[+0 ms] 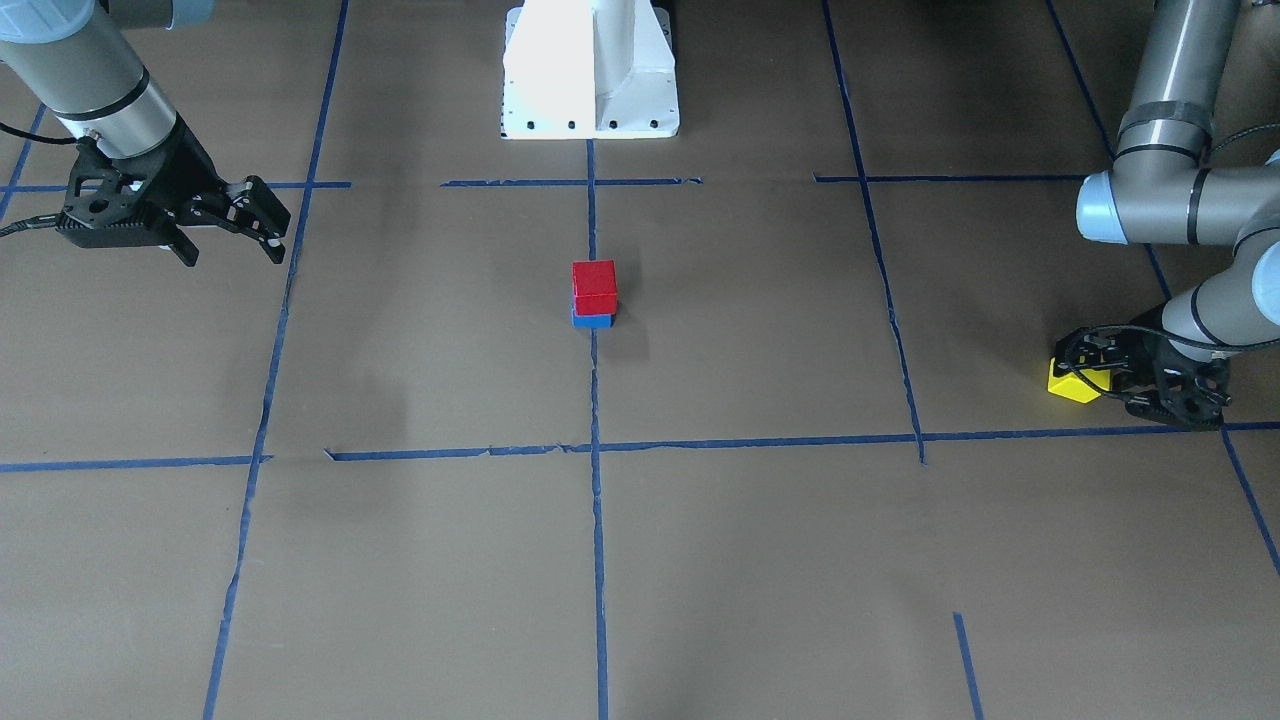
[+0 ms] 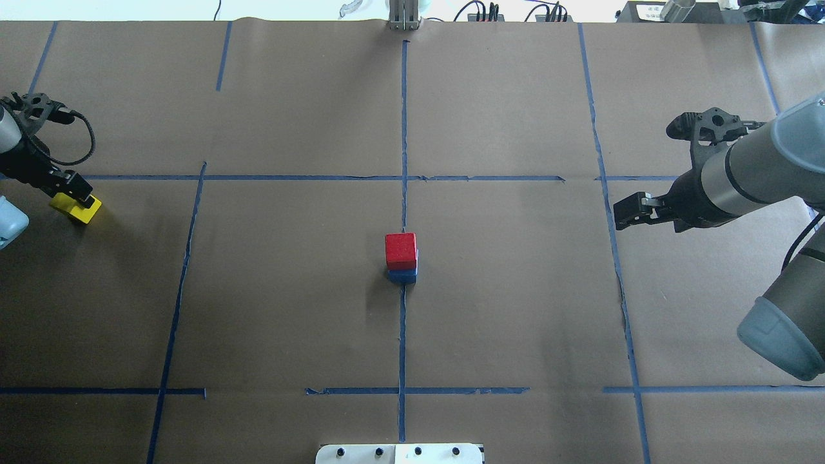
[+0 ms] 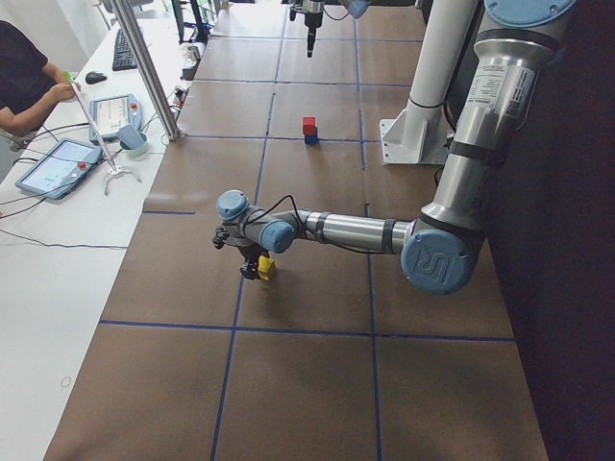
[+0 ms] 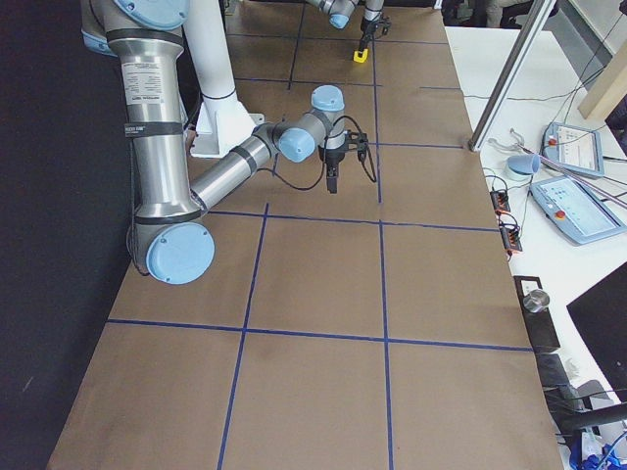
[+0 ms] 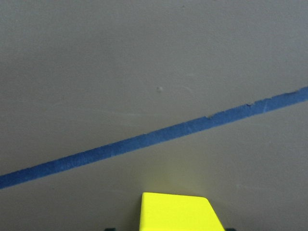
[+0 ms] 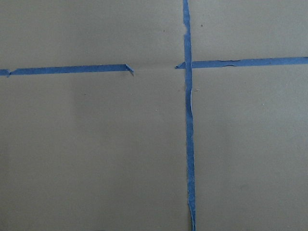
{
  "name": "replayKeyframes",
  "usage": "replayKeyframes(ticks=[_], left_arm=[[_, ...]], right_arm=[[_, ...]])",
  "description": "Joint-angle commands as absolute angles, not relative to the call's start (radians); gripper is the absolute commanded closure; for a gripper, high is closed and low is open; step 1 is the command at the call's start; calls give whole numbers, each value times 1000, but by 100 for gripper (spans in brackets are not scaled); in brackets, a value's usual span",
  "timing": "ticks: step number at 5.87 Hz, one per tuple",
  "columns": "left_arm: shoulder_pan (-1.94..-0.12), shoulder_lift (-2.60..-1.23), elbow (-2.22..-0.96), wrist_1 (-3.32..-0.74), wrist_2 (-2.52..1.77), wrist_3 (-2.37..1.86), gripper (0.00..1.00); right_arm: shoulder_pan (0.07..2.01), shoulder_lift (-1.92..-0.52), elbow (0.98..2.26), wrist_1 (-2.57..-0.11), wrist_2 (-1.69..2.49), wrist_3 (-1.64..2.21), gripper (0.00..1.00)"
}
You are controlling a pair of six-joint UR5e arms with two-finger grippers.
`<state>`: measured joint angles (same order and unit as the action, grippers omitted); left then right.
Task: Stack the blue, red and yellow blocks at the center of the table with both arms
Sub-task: 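Lower the left gripper onto the yellow cube and grasp it, then carry the yellow cube with the left gripper above the red cube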
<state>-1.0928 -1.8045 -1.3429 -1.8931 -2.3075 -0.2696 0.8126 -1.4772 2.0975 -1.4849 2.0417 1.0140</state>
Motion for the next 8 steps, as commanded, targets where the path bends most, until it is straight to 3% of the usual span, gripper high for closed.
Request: replayKeyframes(ticks=[1,2,3,5,6,8], left_arm=[[-1092,-1805,-1338,-1913,-2307,-273,93],[-1092,-1812,-1377,-1910,-2309,-290,100],[-1092,-1816,-1494,-1898,-2316,-434,100],[-926,-1876,-1702,-1887,-2304,-901,100],[-840,-1947,-1738,-1855,-2296,-1084,100],[-654,-2272,-1811,-1429,-2087,-1247,100]], right_arm=[[810,-1477,2097,-1485,2042,1014,0],[805,-1477,2097,-1485,2042,1014,0],[807,-1477,2098,-1485,2042,1014,0],[828,-1499,2128,-1486,2057,1003,0],[874,-1508,2129,-1486,2075,999,0],[922,-1534,2128,-1486,2105,948,0]])
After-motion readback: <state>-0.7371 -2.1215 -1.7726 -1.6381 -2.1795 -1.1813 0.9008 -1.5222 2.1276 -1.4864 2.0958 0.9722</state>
